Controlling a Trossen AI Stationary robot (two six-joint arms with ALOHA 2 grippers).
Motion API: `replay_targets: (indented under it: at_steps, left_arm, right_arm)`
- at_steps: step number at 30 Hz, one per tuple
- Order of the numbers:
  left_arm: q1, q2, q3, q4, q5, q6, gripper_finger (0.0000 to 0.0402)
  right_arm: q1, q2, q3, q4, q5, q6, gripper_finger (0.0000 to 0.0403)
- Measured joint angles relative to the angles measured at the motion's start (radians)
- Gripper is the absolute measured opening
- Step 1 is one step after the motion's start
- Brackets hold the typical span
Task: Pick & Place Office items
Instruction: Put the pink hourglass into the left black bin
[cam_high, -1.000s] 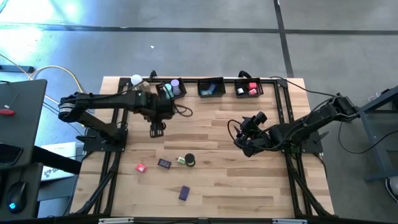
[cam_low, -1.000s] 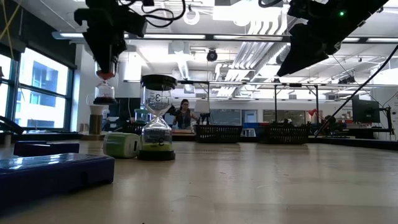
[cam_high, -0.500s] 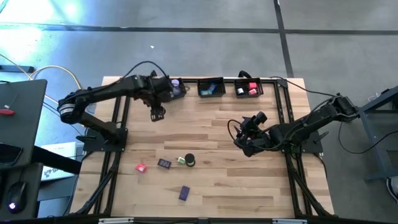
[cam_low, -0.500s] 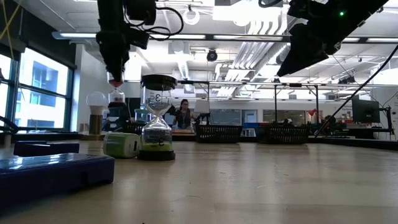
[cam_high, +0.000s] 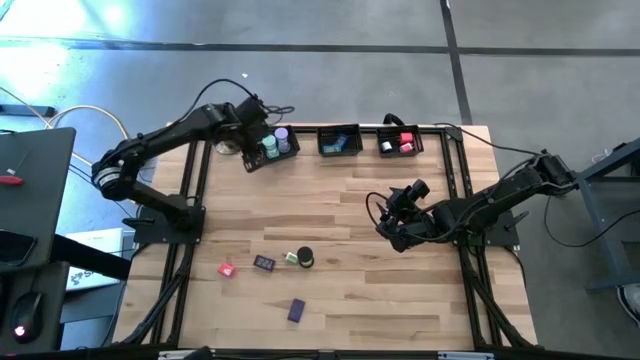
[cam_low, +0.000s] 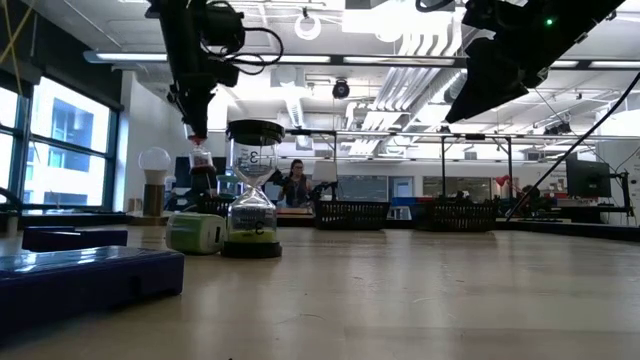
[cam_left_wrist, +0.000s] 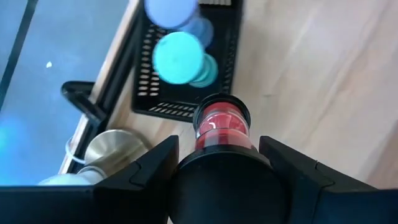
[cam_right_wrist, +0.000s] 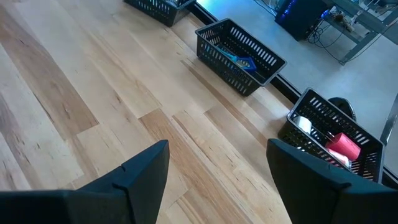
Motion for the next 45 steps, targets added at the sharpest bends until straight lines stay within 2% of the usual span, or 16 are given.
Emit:
replay_targets:
  at_steps: [12,29,45]
  left_arm:
    - [0.114,0.05,0.0,0.024,-0.002,0.015,0.02]
    - [0.117,0.137,0.0,0.144,-0.028,0.026,0.02]
    - [0.129,0.221,0.0,0.175,-0.01,0.024,0.02]
  right_arm:
    - [0.0,0.0,0.0,0.002,0.0,0.0,0.0259]
    - [0.0,0.0,0.0,0.008,0.008,0.0,0.0258]
    - [0.0,0.0,0.0,0.004,0.008,-0.001,0.0258]
